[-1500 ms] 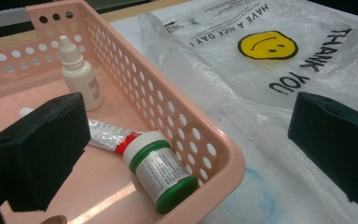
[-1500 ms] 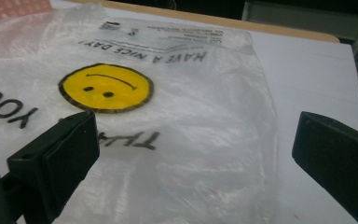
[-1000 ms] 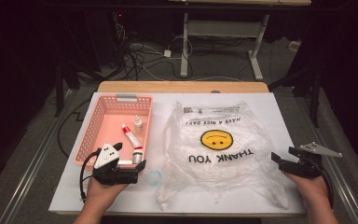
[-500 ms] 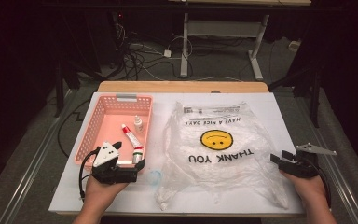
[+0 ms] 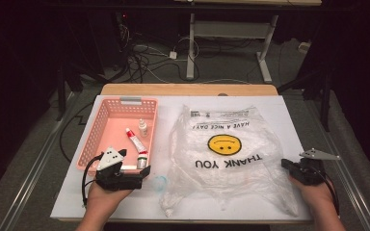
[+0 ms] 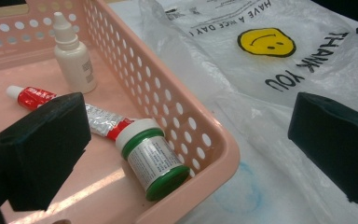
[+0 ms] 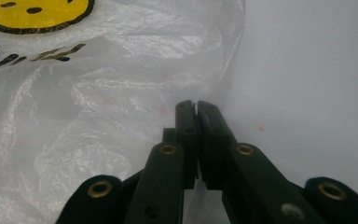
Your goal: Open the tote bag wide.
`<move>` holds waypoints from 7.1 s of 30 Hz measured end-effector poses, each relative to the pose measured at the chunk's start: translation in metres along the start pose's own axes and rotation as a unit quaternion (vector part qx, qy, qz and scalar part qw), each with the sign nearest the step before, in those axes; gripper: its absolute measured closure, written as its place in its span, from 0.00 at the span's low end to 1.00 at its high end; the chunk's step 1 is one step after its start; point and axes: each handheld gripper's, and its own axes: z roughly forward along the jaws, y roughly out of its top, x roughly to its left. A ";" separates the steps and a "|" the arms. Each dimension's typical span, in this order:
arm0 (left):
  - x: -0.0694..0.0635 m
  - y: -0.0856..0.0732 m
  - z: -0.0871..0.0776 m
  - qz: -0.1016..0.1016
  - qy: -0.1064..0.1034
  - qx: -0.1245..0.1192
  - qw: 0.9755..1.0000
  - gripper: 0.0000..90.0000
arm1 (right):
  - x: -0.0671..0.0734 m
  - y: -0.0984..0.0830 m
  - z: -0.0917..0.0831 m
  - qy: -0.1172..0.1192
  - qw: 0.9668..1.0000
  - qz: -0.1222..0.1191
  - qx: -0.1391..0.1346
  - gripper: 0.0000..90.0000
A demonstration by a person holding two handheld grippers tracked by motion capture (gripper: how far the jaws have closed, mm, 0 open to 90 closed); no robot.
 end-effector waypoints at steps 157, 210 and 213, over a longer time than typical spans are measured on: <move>-0.006 0.005 0.000 0.030 -0.024 -0.026 0.999 0.00 | -0.018 0.019 -0.022 -0.011 0.996 0.011 -0.082 0.47; 0.002 0.006 -0.001 0.021 0.006 -0.004 1.000 0.00 | 0.029 -0.045 -0.048 0.021 1.000 0.002 -0.005 1.00; 0.002 0.006 -0.001 0.013 -0.005 -0.004 1.000 0.00 | 0.037 -0.046 -0.050 0.030 1.000 -0.004 -0.006 1.00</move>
